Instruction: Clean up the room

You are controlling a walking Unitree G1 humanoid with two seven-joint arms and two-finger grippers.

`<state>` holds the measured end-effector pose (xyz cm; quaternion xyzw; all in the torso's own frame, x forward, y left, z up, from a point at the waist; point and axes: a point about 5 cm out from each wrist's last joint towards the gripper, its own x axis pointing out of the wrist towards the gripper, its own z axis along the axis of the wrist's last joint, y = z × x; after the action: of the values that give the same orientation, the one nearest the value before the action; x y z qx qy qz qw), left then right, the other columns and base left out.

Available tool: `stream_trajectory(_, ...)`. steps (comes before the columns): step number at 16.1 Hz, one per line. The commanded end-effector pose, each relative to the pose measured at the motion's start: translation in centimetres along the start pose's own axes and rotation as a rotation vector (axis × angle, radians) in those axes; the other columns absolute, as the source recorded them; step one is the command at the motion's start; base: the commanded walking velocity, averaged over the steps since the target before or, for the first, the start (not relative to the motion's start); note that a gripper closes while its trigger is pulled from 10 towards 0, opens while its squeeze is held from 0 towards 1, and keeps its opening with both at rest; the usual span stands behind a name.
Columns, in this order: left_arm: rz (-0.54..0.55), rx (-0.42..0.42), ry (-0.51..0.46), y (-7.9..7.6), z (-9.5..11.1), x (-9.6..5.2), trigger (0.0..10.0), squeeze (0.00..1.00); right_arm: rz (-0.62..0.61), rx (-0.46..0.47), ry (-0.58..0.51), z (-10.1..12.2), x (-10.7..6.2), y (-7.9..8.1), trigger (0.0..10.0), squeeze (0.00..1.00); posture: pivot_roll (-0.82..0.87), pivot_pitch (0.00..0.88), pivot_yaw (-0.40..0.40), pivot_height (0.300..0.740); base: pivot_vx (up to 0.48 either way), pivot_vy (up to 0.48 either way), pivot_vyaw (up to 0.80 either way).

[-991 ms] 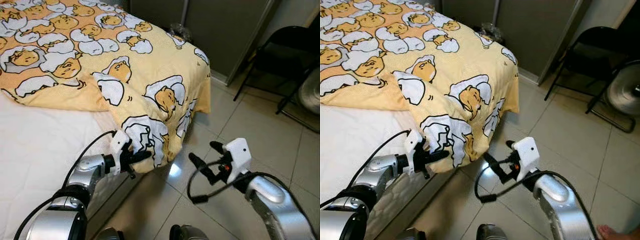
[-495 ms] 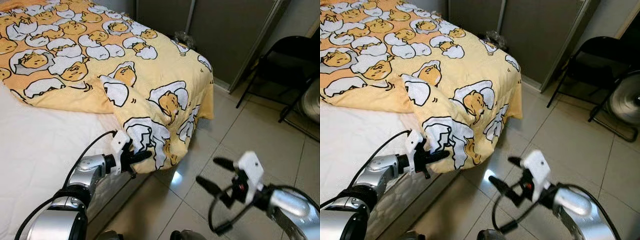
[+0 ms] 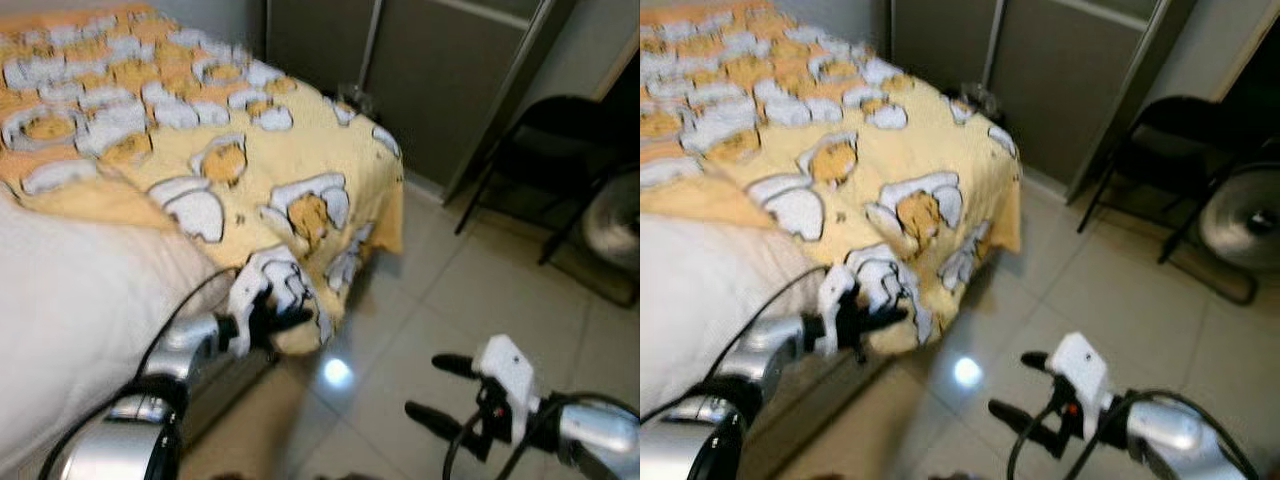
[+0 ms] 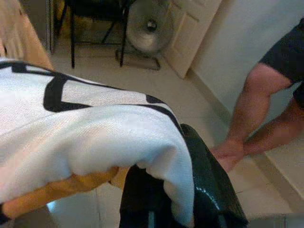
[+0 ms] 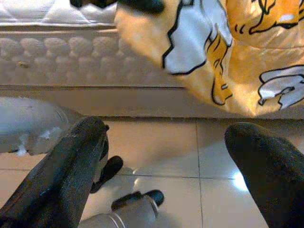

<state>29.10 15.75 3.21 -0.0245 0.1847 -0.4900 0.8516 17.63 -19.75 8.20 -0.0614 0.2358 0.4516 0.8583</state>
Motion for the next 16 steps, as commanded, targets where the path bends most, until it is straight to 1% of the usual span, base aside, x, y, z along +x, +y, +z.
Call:
stream_trajectory(1,-0.007,0.039,0.003,0.2,0.6,0.1,0.0,0.00,-0.002,-0.015,-0.003,0.3,-0.3,-0.3,10.0,0.13,-0.10,0.017,-0.076,0.730,0.000,0.000,0.00)
stream_trajectory(4,-0.025,0.030,0.024,0.0,0.0,-0.4,0.0,0.00,-0.018,0.001,-0.035,0.5,-0.2,-0.6,10.0,0.15,-0.10,0.023,-0.072,0.730,0.000,0.000,0.00)
stream_trajectory(8,-0.095,0.046,0.088,-0.8,-1.5,-1.0,0.0,0.00,-0.017,0.011,-0.037,0.4,-0.1,-0.5,10.0,0.16,-0.10,0.029,-0.066,0.730,0.000,0.000,0.00)
stream_trajectory(10,-0.142,0.064,0.144,-1.7,-2.8,-1.1,0.0,0.00,-0.015,0.016,-0.036,0.3,0.0,-0.5,10.0,0.16,-0.10,0.032,-0.065,0.730,0.000,0.000,0.00)
stream_trajectory(11,-0.180,0.089,0.189,-2.5,-3.7,-0.9,0.0,0.00,-0.014,0.017,-0.036,0.3,0.0,-0.5,10.0,0.16,-0.10,0.033,-0.065,0.730,0.000,0.000,0.00)
stream_trajectory(13,-0.214,0.084,0.210,-3.2,-4.4,-0.8,0.0,0.00,-0.014,0.015,-0.036,0.3,0.1,-0.4,10.0,0.16,-0.10,0.034,-0.062,0.730,0.000,0.000,0.00)
stream_trajectory(14,-0.235,0.091,0.235,-3.6,-4.9,-0.8,0.0,0.00,-0.014,0.016,-0.038,0.3,0.1,-0.4,10.0,0.16,-0.10,0.035,-0.060,0.730,0.000,0.000,0.00)
stream_trajectory(16,-0.315,0.133,0.308,-5.0,-6.3,-1.0,0.0,0.00,-0.011,0.017,-0.038,0.4,0.2,-0.2,10.0,0.17,-0.10,0.038,-0.060,0.730,0.000,0.000,0.00)
